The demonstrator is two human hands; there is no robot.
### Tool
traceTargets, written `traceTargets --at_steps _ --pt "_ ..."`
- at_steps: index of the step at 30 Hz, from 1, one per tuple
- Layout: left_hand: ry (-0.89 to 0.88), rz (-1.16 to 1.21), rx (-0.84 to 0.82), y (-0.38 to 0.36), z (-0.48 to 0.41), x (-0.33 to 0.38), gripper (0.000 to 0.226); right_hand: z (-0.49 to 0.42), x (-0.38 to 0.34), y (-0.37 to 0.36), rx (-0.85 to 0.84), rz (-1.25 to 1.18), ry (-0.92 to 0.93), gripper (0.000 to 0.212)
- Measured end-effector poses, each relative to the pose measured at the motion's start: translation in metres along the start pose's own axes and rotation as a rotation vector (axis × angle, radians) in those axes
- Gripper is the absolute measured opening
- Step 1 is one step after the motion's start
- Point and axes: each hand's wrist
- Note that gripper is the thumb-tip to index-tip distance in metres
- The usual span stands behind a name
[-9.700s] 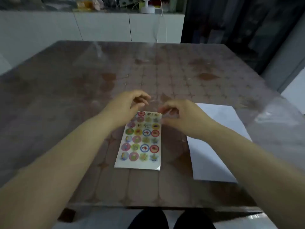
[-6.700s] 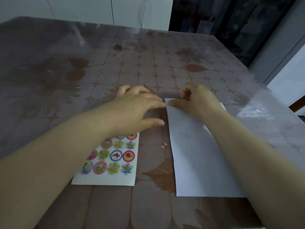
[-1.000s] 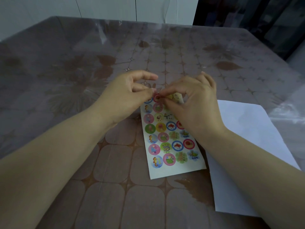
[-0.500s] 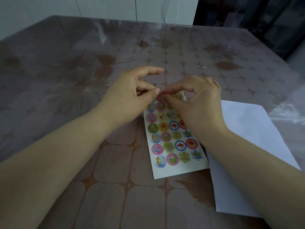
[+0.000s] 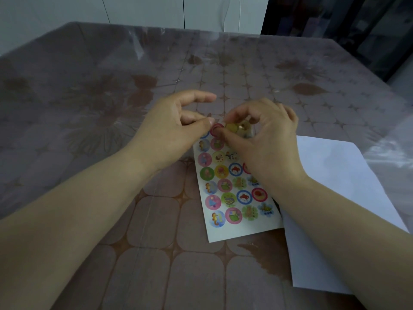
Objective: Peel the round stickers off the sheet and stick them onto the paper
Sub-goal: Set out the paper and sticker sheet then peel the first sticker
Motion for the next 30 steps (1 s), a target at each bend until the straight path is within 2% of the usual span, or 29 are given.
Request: traceTargets --at_steps 4,9,16,22,30 --pt "0.006 0.01 0.004 0.0 -0.0005 -0.0011 0.03 -0.0006 0.0015 0.0011 -0.001 0.001 0.015 0.006" --pt "0.003 0.024 0.004 -0.0001 0.0003 0.0001 0.029 -0.0001 -0.0009 0.0004 0.02 -0.007 0.018 0.004" --pt "-0.101 -0.077 -0.02 0.0015 0.0027 0.0066 0.034 0.0003 -0.0035 0.004 0.018 -0.108 -0.089 0.016" --pt "-0.165 -0.12 -0.027 0.0016 0.0032 0.0069 0.033 -0.0006 -0.0048 0.0038 0.02 -0.097 -0.071 0.015" --pt "-0.158 -0.133 -0.012 0.0011 0.0028 0.0053 0.032 -0.0003 -0.0032 0.0013 -0.048 -0.043 -0.013 0.019"
Point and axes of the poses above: each hand's wrist, its own z-axis away from the middle knuckle, its own y-axis out of the back of the hand, x = y × z, and after that the axes turned 8 degrees about x, right-handed
